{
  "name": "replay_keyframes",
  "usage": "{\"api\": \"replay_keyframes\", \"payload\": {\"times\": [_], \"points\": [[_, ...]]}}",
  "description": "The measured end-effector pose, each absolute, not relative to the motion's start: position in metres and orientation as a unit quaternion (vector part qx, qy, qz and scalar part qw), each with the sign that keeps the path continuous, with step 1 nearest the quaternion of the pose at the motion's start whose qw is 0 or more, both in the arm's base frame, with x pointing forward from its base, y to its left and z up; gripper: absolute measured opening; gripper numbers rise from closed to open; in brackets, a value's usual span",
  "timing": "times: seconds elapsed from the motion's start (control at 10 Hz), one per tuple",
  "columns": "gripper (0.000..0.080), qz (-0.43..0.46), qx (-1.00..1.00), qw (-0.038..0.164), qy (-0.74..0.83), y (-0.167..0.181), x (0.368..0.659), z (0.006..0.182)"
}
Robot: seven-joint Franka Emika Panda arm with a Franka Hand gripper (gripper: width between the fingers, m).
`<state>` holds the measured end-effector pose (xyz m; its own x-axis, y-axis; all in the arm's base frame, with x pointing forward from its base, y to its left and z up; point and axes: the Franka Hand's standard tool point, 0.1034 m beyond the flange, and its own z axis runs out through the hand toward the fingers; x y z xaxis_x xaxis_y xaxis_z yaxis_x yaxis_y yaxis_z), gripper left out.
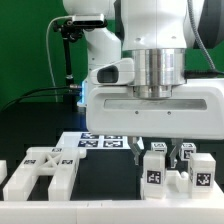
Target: Assemble chair
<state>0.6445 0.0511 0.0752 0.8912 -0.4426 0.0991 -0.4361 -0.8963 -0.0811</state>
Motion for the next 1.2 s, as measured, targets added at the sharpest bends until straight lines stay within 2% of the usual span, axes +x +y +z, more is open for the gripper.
{"api": "replay_keyframes", "payload": {"times": [0.4,0.6,0.9,1.1,1.2], "points": [[0.0286,-0.045,-0.846,0.046,0.529,0.0498,0.6443,0.0749],[0.0287,-0.033,-0.748,0.067,0.659,0.0496,0.6438,0.0745],[0.0288,-0.039,-0.772,0.067,0.631,0.0506,0.6435,0.0742],[0.0603,-0.057,-0.892,0.060,0.444,0.0518,0.6456,0.0746],[0.0635,-0.062,-0.932,0.056,0.354,0.0497,0.6455,0.0740]]}}
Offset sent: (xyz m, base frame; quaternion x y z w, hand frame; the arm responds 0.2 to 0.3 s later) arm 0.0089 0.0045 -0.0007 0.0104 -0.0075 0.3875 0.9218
